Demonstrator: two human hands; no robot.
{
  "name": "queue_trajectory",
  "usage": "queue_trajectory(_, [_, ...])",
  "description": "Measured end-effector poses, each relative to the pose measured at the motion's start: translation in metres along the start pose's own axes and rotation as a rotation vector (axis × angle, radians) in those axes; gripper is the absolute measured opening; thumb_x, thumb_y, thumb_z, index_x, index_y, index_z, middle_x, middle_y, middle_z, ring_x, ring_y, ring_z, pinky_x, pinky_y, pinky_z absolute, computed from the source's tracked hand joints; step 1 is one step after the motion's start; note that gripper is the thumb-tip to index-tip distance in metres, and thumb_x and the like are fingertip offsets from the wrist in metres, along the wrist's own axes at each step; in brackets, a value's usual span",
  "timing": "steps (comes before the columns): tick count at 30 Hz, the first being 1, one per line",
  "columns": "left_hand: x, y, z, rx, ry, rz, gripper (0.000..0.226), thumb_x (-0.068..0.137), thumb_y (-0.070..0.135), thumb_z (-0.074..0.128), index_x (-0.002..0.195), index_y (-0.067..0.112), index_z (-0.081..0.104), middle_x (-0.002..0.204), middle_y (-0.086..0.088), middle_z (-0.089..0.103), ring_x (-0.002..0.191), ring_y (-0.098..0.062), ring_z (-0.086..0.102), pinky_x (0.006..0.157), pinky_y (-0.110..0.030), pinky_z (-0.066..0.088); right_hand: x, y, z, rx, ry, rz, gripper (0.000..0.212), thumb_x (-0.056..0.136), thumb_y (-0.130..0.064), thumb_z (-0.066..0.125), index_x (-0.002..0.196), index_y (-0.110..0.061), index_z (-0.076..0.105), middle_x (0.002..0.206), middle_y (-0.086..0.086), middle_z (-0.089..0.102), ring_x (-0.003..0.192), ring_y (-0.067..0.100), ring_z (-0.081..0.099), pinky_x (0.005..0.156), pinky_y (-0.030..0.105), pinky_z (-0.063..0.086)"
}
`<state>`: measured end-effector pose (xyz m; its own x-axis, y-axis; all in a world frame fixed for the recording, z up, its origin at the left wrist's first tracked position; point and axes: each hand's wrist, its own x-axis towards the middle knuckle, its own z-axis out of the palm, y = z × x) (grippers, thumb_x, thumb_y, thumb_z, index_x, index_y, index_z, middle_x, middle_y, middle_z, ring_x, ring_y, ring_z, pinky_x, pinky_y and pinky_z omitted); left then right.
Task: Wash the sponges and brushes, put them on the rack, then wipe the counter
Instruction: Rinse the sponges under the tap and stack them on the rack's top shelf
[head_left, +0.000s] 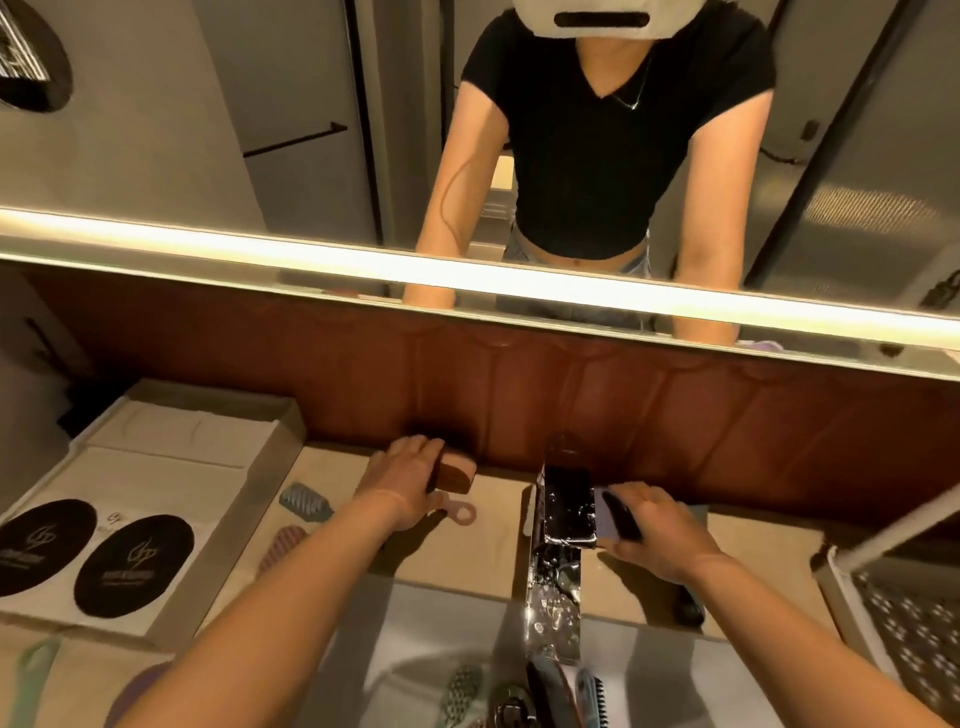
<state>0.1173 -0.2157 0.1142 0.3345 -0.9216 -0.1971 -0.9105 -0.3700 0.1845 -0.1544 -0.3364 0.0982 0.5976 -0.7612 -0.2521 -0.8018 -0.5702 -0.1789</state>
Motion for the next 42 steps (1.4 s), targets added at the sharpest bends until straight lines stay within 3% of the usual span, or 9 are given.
queue_trajectory(4, [0.015,0.003,0.012,0.087,-0.004,0.04,0.069,0.087,0.042,0.057,0.144,0.022,0.024,0.145,-0.004,0.036,0.133,-0.026,0.033,0.109,-0.036,0.028,0.011,0.0,0.007,-0.074,0.038,-0.052,0.077,0.082,-0.043,0.063,0.145,-0.024,0.025,0.145,-0.004,0.037,0.134,0.018,0.034,0.108,0.032,0.03])
queue_trajectory(14, [0.022,0.007,0.015,0.325,0.189,0.051,0.052,0.089,0.034,0.053,0.137,0.023,0.036,0.131,-0.006,0.049,0.12,-0.026,0.045,0.097,-0.034,0.033,0.013,-0.009,0.018,-0.095,0.12,0.002,0.071,0.087,-0.04,0.057,0.146,-0.027,0.02,0.139,0.001,0.039,0.13,0.023,0.034,0.104,0.037,0.034])
queue_trajectory(22, [0.003,0.013,-0.014,0.258,0.32,0.16,0.043,0.092,0.039,0.048,0.13,0.02,0.043,0.125,-0.003,0.053,0.116,-0.023,0.048,0.095,-0.031,0.034,-0.018,0.005,0.006,0.461,0.317,0.101,0.069,0.079,-0.037,0.07,0.139,-0.023,0.037,0.134,0.003,0.048,0.122,0.024,0.044,0.097,0.034,0.039])
queue_trajectory(27, [-0.038,0.014,-0.041,0.038,0.501,0.302,0.038,0.081,0.03,0.067,0.114,0.011,0.06,0.11,-0.008,0.061,0.102,-0.029,0.057,0.082,-0.036,0.044,-0.062,-0.011,-0.012,0.944,0.425,0.159,0.057,0.079,-0.027,0.071,0.13,-0.026,0.046,0.116,-0.003,0.053,0.105,0.014,0.051,0.086,0.033,0.048])
queue_trajectory(29, [-0.058,0.016,-0.052,-0.098,0.547,0.29,0.038,0.081,0.03,0.068,0.113,0.011,0.06,0.108,-0.005,0.061,0.101,-0.024,0.056,0.083,-0.036,0.046,-0.078,-0.017,-0.021,1.103,0.4,0.174,0.047,0.082,-0.024,0.068,0.125,-0.025,0.048,0.11,-0.002,0.057,0.098,0.013,0.057,0.081,0.032,0.053])
queue_trajectory(32, [-0.094,0.026,-0.069,-0.412,0.542,0.245,0.029,0.083,0.03,0.067,0.106,0.015,0.059,0.102,0.002,0.06,0.096,-0.013,0.055,0.082,-0.029,0.048,-0.105,-0.032,-0.039,1.302,0.357,0.177,0.023,0.088,-0.022,0.06,0.111,-0.022,0.055,0.096,-0.002,0.063,0.083,0.008,0.061,0.06,0.02,0.051])
queue_trajectory(36, [-0.14,0.042,-0.086,-0.74,0.462,0.181,0.007,0.087,0.029,0.061,0.09,0.022,0.059,0.085,0.01,0.062,0.08,0.001,0.057,0.066,-0.012,0.042,-0.141,-0.052,-0.058,1.47,0.27,0.184,0.021,0.094,-0.029,0.049,0.107,-0.018,0.062,0.099,0.009,0.068,0.082,0.02,0.065,0.061,0.032,0.054])
queue_trajectory(38, [-0.17,0.053,-0.093,-0.866,0.419,0.182,0.009,0.089,0.029,0.057,0.087,0.02,0.059,0.083,0.006,0.063,0.076,-0.001,0.058,0.06,-0.009,0.045,-0.168,-0.062,-0.066,1.64,0.201,0.179,0.024,0.096,-0.032,0.044,0.103,-0.018,0.062,0.099,0.011,0.069,0.083,0.022,0.066,0.058,0.031,0.054])
queue_trajectory(42, [-0.198,0.071,-0.096,-1.082,0.335,0.132,0.016,0.09,0.03,0.055,0.083,0.016,0.056,0.076,0.003,0.059,0.072,-0.007,0.057,0.055,-0.011,0.046,-0.193,-0.077,-0.076,1.929,0.067,0.183,0.035,0.094,-0.039,0.044,0.114,-0.015,0.059,0.11,0.013,0.066,0.102,0.025,0.063,0.075,0.04,0.054])
